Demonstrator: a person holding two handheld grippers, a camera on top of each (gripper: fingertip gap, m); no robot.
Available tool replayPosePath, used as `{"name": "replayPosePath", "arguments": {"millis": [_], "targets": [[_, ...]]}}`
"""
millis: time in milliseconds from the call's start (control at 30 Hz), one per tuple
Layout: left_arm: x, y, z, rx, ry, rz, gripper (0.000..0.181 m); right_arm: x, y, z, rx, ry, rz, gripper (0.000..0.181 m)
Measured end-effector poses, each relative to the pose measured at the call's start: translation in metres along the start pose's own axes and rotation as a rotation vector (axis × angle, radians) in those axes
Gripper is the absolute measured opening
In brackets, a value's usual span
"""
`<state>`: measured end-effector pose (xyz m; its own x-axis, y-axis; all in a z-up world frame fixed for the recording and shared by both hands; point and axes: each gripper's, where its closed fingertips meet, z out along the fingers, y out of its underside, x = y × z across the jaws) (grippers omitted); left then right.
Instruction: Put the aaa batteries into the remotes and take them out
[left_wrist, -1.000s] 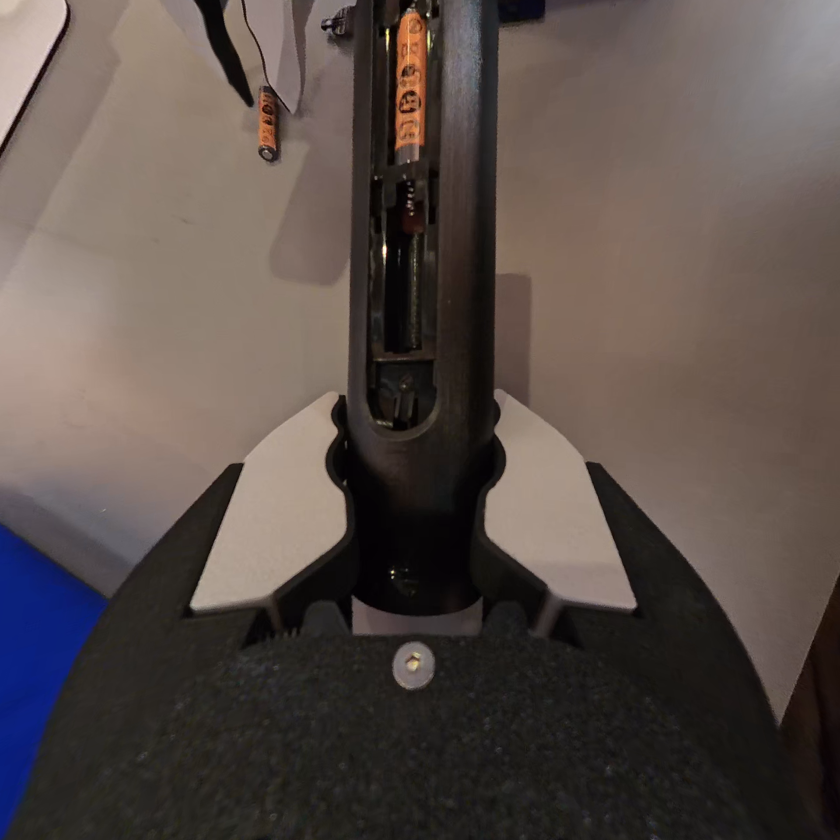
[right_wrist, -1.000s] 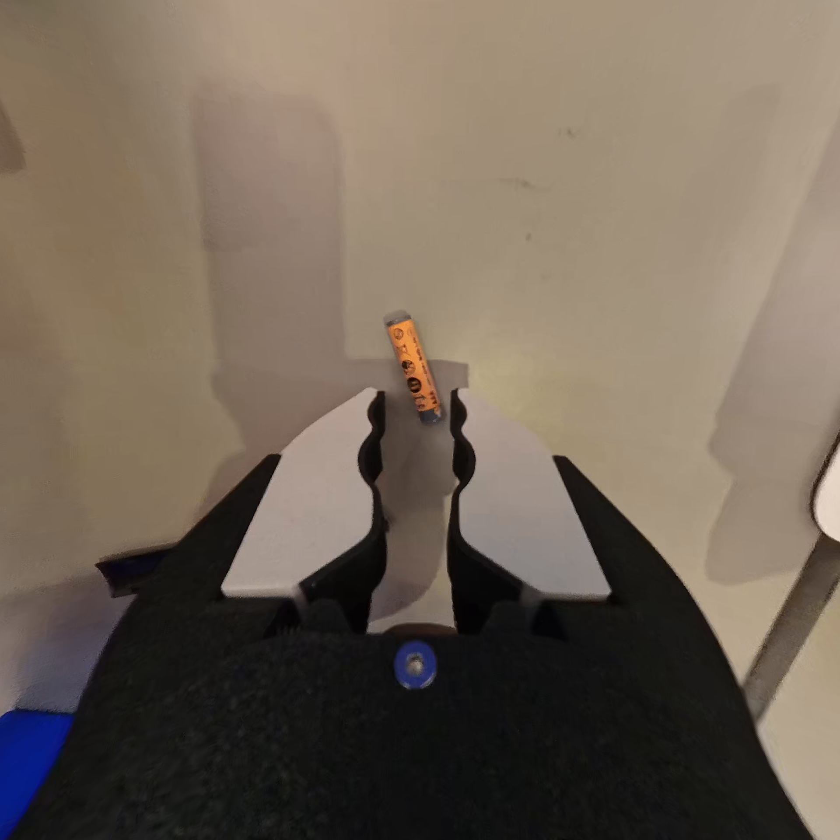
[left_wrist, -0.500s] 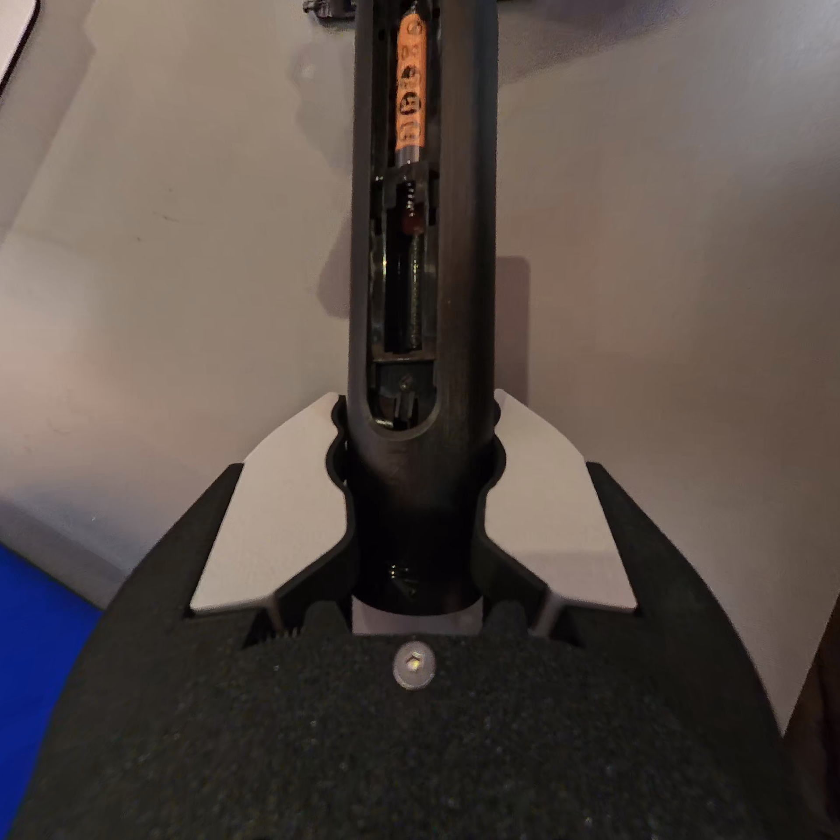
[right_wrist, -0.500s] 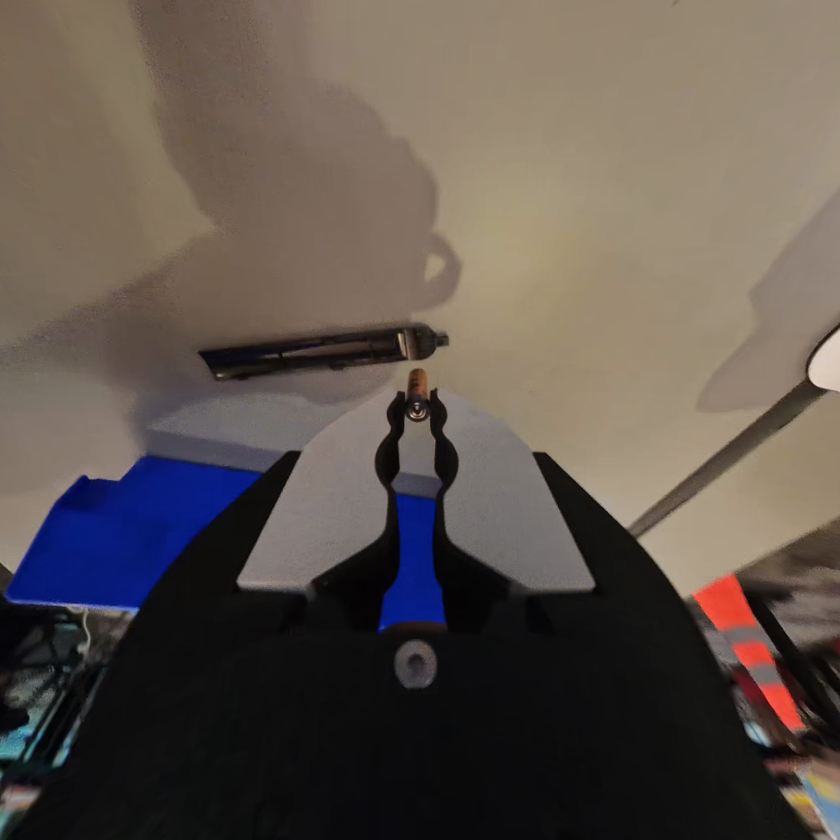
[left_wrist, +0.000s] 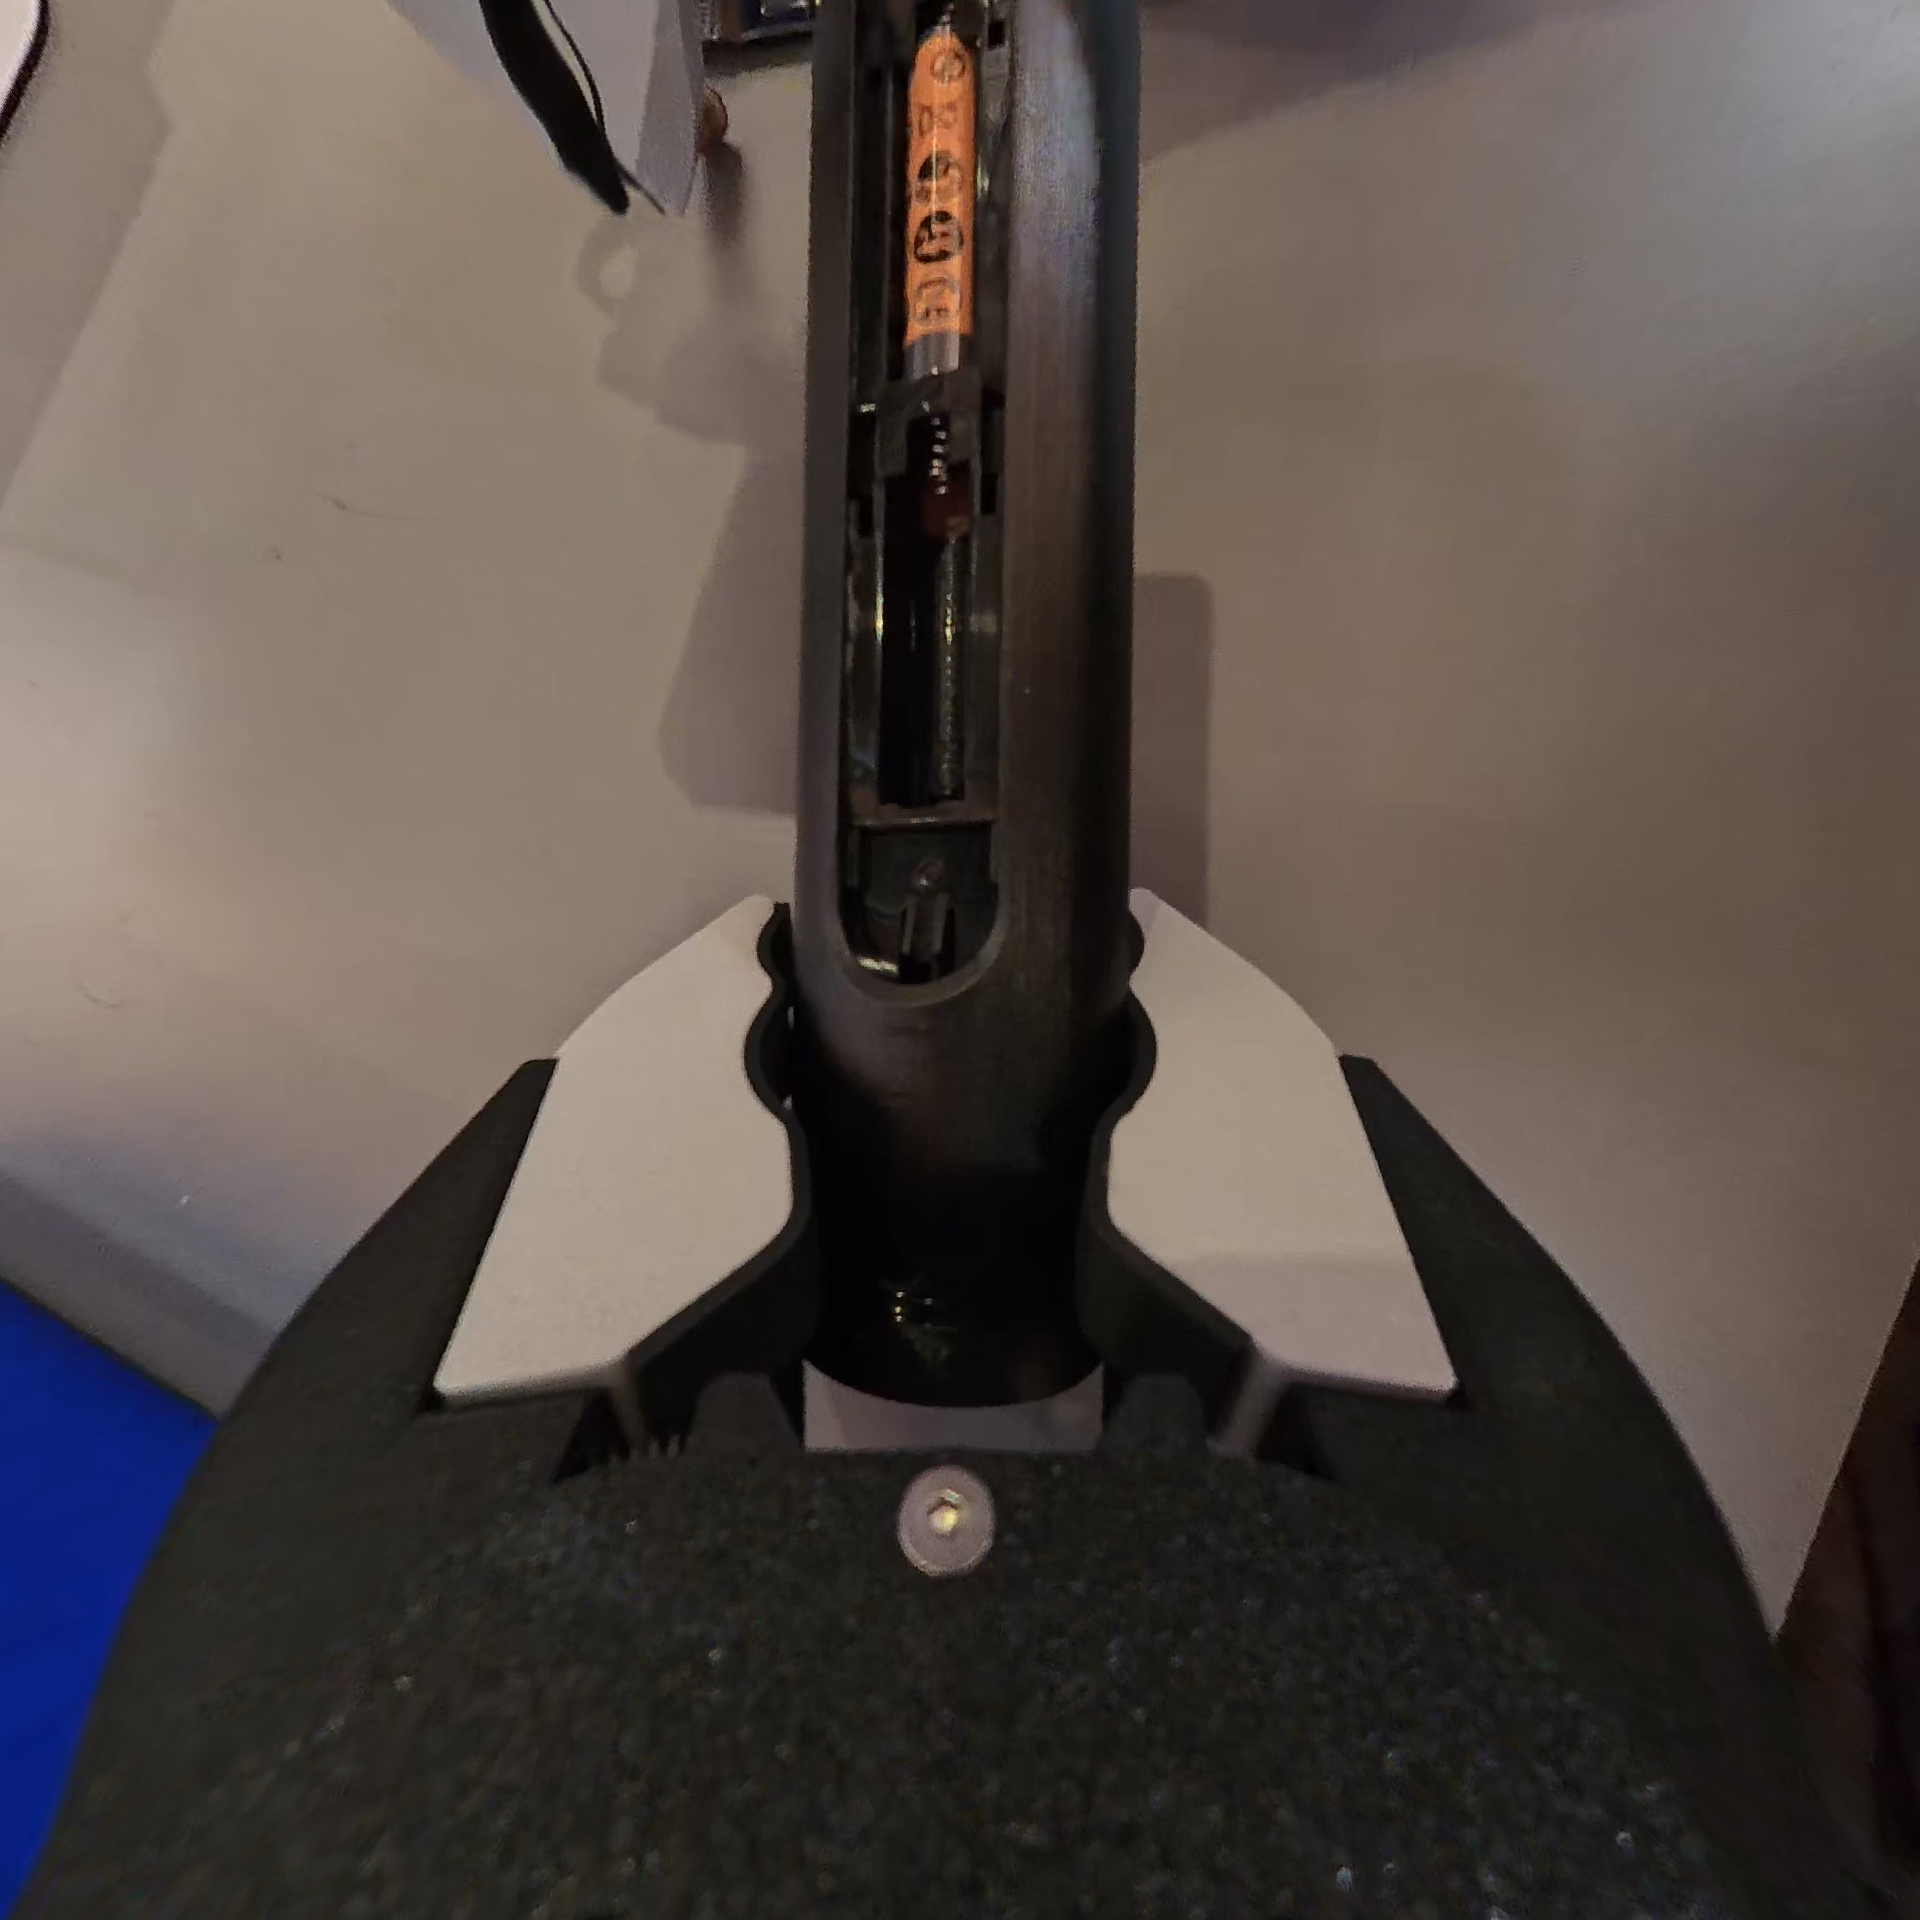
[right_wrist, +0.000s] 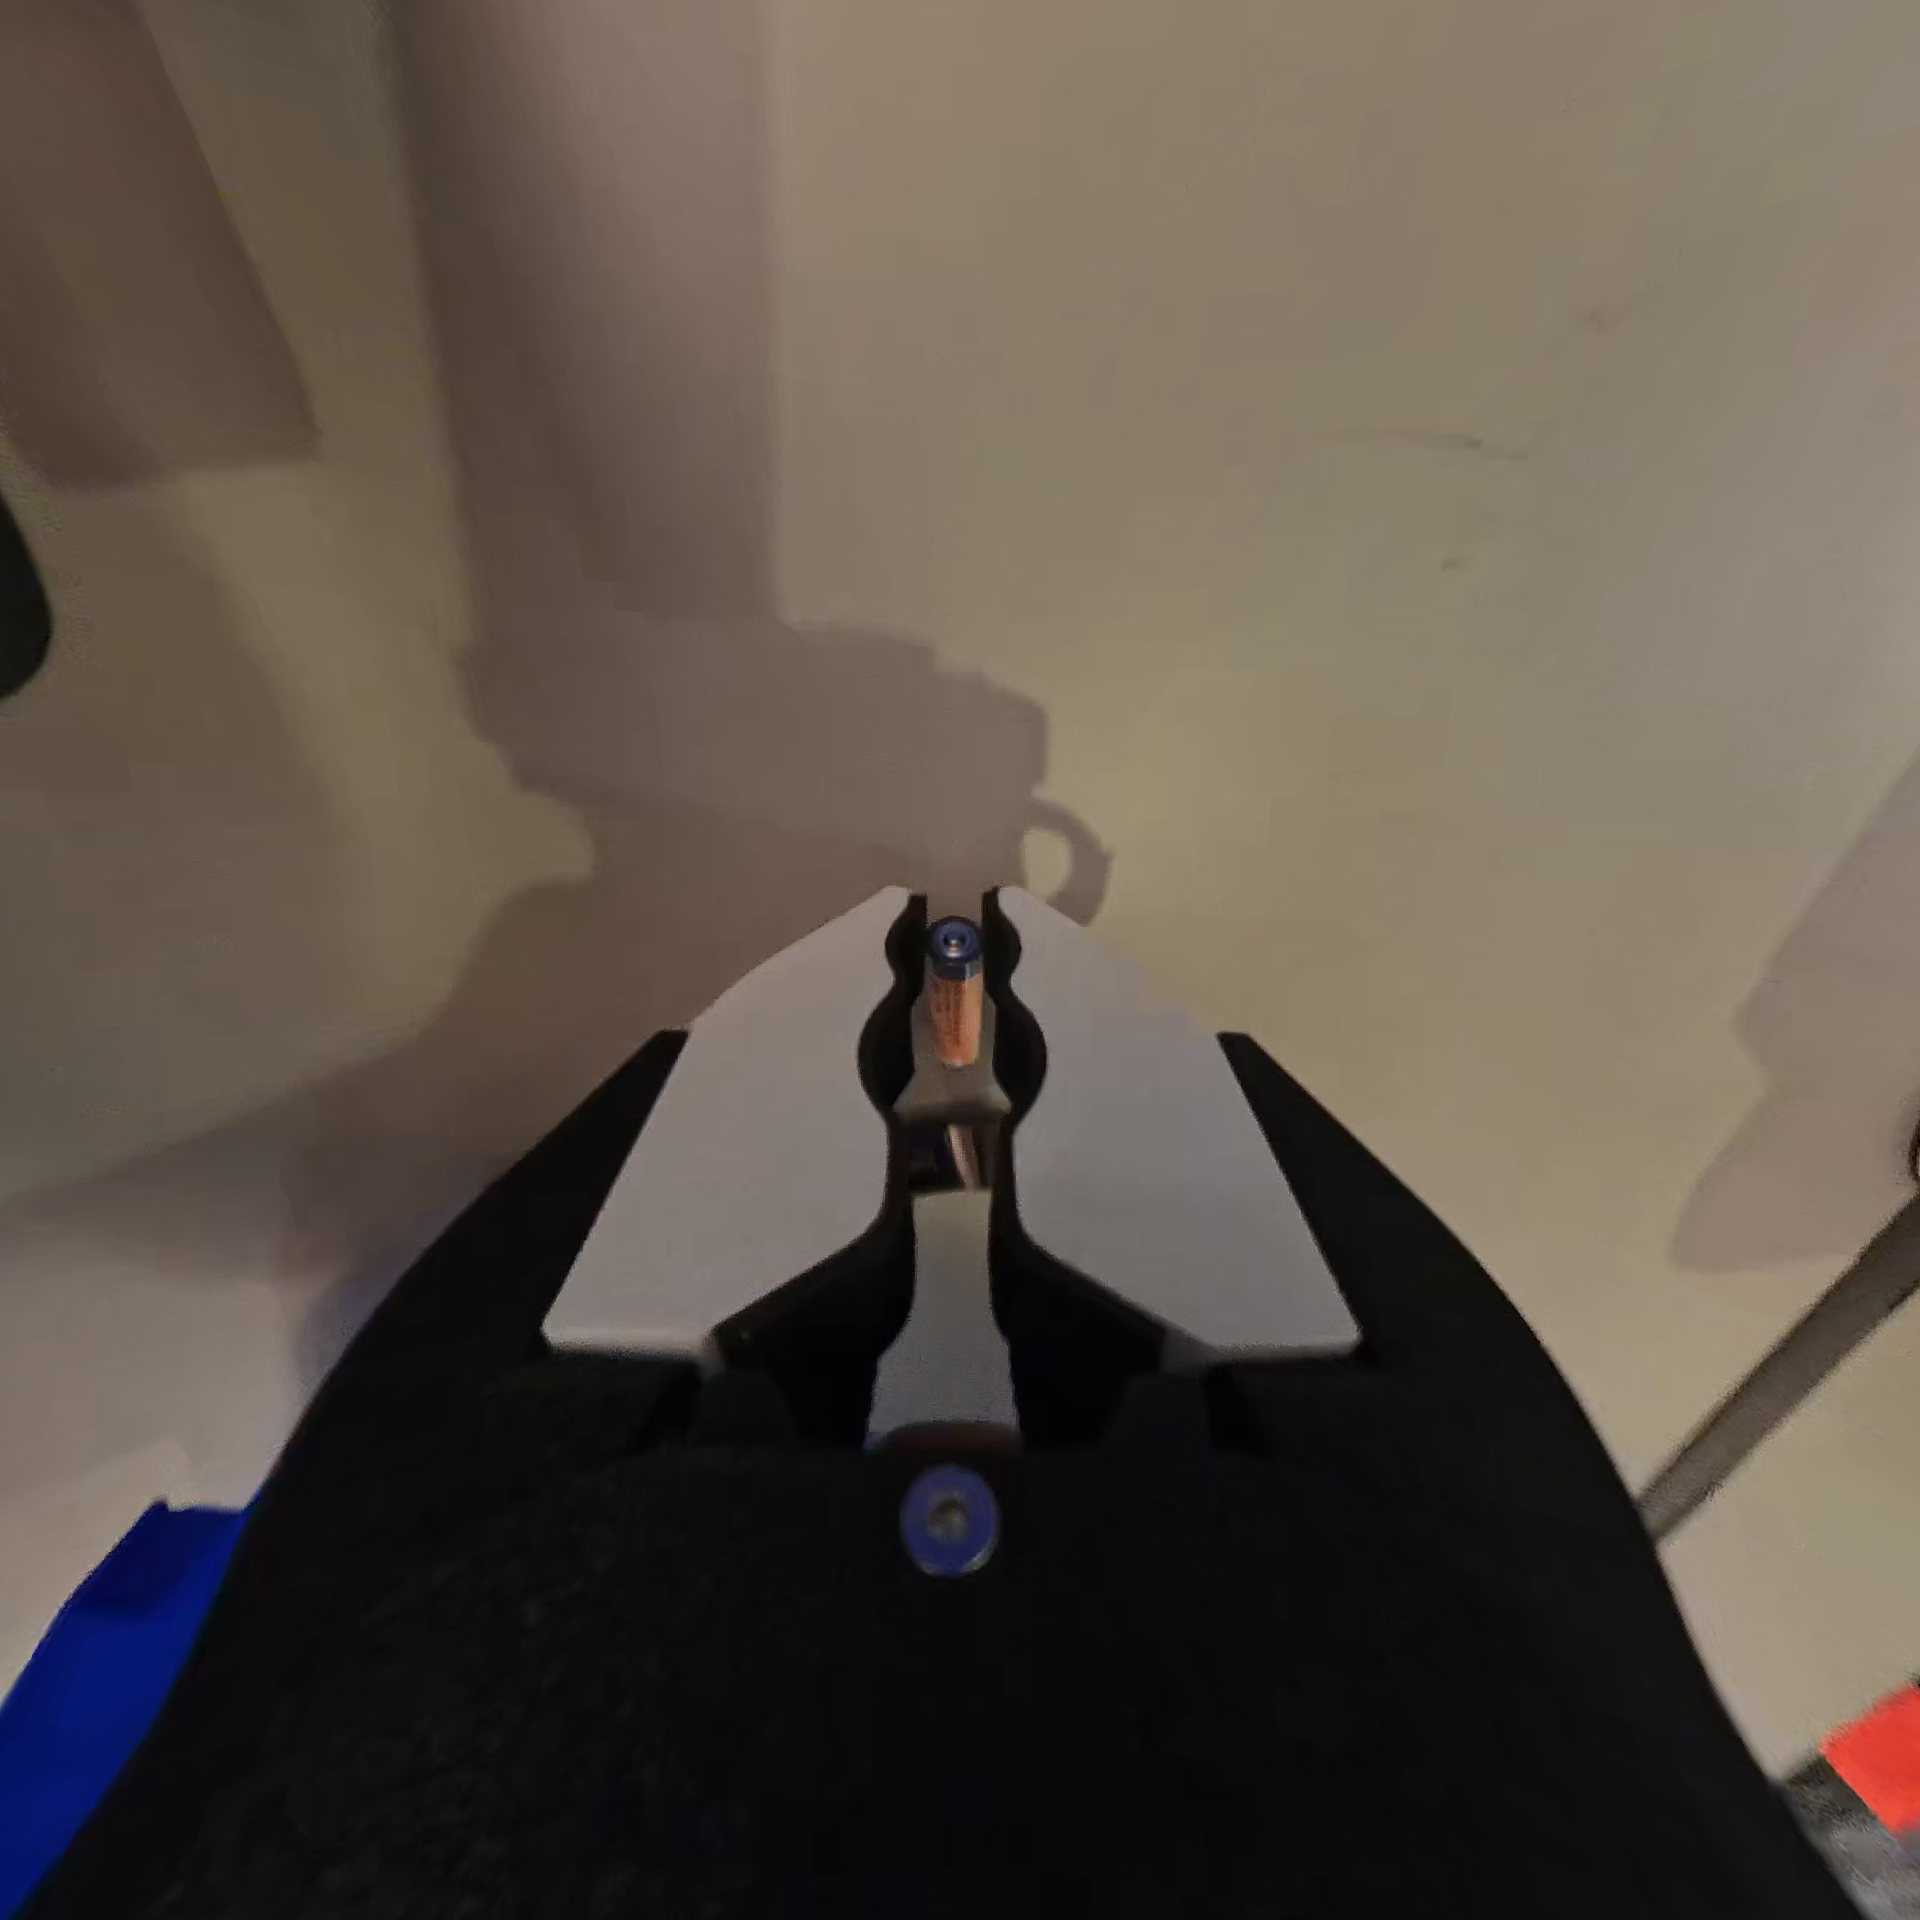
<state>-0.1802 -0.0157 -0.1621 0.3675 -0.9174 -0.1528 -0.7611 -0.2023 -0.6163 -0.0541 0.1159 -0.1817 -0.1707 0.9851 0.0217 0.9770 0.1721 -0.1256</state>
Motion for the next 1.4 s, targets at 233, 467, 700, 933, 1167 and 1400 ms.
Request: {"name": "replayPosePath", "arguments": {"millis": [233,467,700,933,1167,1400], "targets": [[0.002,0.002,0.002,-0.008,0.007,0.002,0.057,-0.003,-0.006,0.016,0.118,-0.023,0.049,0.010],[0.001,0.003,0.004,-0.013,0.006,0.001,0.057,-0.001,0.007,0.002,0.105,-0.013,0.050,0.018],[0.000,0.004,0.002,-0.030,-0.015,0.016,0.057,-0.009,0.025,-0.005,-0.342,-0.072,-0.065,0.019],[0.002,0.003,-0.002,-0.036,-0.029,0.021,0.057,0.000,0.028,0.004,-0.762,-0.094,-0.117,0.023],[0.004,0.007,0.003,-0.046,-0.012,0.025,0.057,0.003,0.023,0.010,-0.730,-0.084,-0.163,0.011],[-0.011,0.010,0.007,-0.035,0.011,0.001,0.057,0.007,-0.031,-0.034,-0.034,-0.095,0.031,0.010]]}}
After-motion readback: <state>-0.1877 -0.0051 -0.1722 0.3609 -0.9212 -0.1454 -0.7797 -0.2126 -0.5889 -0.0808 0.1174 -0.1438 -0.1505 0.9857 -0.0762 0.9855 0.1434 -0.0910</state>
